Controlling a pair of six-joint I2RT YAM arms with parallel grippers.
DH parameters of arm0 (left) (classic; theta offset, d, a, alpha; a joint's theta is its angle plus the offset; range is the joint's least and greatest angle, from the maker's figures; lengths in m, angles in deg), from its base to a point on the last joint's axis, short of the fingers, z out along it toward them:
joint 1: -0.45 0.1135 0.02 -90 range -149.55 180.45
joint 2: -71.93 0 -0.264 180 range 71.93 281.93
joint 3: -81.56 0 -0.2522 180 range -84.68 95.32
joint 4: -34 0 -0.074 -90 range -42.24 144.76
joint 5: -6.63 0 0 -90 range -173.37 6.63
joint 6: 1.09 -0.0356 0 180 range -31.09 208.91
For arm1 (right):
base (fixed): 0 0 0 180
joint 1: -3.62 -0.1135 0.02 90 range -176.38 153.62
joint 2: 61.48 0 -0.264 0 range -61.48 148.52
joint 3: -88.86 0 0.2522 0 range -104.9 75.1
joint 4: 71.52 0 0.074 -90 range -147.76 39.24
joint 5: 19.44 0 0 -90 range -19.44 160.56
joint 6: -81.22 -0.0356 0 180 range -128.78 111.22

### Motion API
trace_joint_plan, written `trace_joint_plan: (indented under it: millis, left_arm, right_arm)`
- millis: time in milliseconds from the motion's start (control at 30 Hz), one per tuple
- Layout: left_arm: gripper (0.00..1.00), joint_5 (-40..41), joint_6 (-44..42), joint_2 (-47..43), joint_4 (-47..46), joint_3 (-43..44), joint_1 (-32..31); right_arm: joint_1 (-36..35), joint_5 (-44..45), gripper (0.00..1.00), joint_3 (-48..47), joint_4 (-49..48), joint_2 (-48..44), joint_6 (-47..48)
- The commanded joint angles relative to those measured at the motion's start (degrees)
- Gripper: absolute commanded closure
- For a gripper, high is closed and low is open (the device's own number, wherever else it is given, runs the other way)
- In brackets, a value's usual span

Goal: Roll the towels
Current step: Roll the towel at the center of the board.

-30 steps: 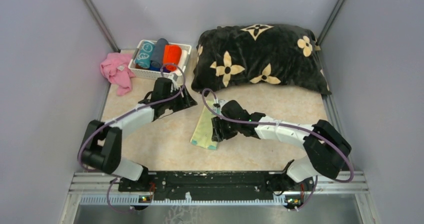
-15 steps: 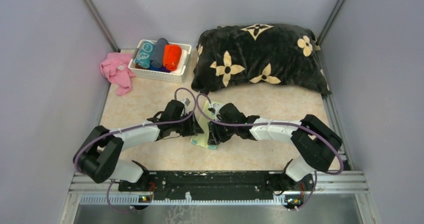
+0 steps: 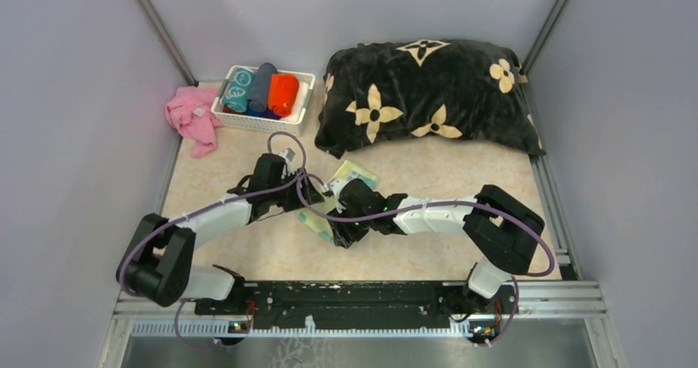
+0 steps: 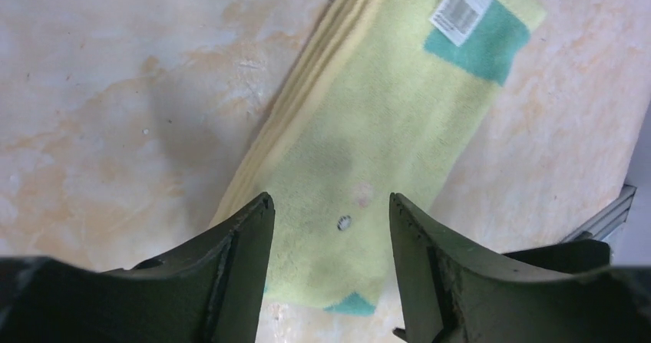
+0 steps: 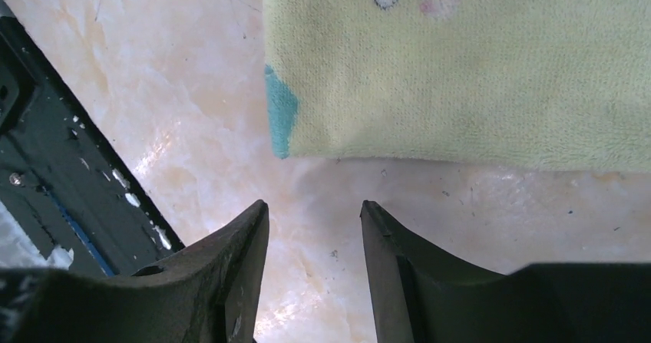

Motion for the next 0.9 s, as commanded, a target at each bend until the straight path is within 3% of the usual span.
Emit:
trace_joint_plan:
  millis: [0,167,300,700,867]
  left_arm:
    - [0.36,1.39,-0.03,-7.55,3.92,-0.95,0.12]
    - [0.31,2.43,4.25,-15.33,6.75,-4.65,2.81]
    - [0.3,0.58,6.32,-18.95,6.8,-8.2,7.2]
    - [0.27,0.09,9.71,-20.13,11.81,-9.95,11.3]
    - [0.27,-1.64,10.21,-19.49,12.93,-10.08,11.3]
  right_arm:
    - [-3.33,9.05,0.52,-4.75,3.54,0.52,3.86]
    - [-8.12,15.82,0.52,-10.41,7.34,0.16,5.37]
    - [-9.9,17.38,0.52,-14.58,7.05,5.79,6.7]
    - [-13.18,24.98,0.55,-18.37,10.07,15.28,9.35]
    - [-13.41,26.76,0.64,-17.54,10.92,17.35,8.45]
